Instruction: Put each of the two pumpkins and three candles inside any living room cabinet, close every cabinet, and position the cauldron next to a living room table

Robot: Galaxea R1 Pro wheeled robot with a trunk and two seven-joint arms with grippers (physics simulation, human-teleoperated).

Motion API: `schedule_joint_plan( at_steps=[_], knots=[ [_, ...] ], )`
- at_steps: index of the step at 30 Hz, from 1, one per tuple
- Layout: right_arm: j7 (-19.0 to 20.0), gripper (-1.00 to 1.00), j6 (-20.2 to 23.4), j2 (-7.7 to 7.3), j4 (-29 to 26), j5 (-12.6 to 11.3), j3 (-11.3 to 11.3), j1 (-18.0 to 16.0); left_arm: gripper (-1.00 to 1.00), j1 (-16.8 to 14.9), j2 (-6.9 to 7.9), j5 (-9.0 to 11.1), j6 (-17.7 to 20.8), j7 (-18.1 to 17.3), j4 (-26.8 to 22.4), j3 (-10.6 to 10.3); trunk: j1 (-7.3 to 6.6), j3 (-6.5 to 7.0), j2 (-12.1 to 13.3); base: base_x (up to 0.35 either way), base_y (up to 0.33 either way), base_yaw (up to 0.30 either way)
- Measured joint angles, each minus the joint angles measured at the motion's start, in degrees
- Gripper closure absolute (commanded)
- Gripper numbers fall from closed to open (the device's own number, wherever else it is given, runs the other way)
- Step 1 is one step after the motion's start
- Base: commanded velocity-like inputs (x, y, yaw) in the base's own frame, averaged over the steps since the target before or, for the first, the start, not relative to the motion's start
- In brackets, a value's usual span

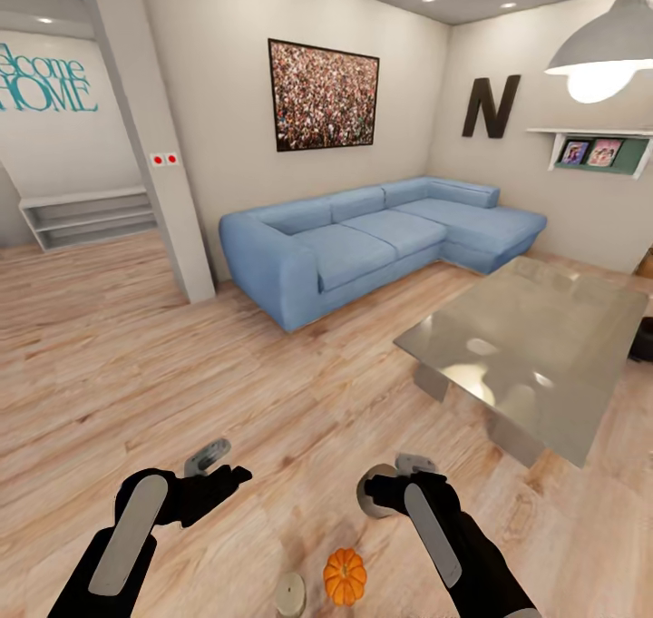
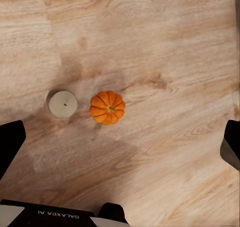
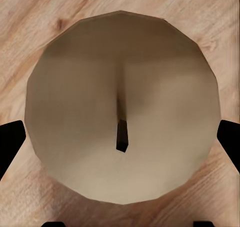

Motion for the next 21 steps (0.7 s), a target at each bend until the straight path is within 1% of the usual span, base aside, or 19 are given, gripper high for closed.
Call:
schedule_joint_plan(
  at_steps=[6,12,15,21],
  knots=[
    [0.0,1.0,0.0,0.02,0.0,0.0,0.0,0.0,-1.0,0.0,0.0,0.0,0.0,0.0,0.0,0.0,0.0,0.37,0.0,0.02,0.0,-0.24],
    [0.1,1.0,-0.1,-0.05,-0.1,0.1,0.0,0.0,-1.0,0.0,0.0,-0.1,0.0,0.1,0.0,0.0,-0.02,0.74,0.0,0.155,0.0,-0.22],
    [0.1,1.0,-0.2,-0.06,-0.1,0.1,0.0,0.0,-1.0,0.0,0.0,0.0,0.0,0.1,0.0,0.0,0.0,0.81,0.0,0.033,-0.01,-0.077],
    [0.1,1.0,-0.3,-0.06,-0.1,0.1,0.0,0.0,-1.0,0.0,0.01,-0.1,0.0,0.1,0.0,0.0,-0.01,0.84,0.0,0.064,-0.06,-0.012]
  ],
)
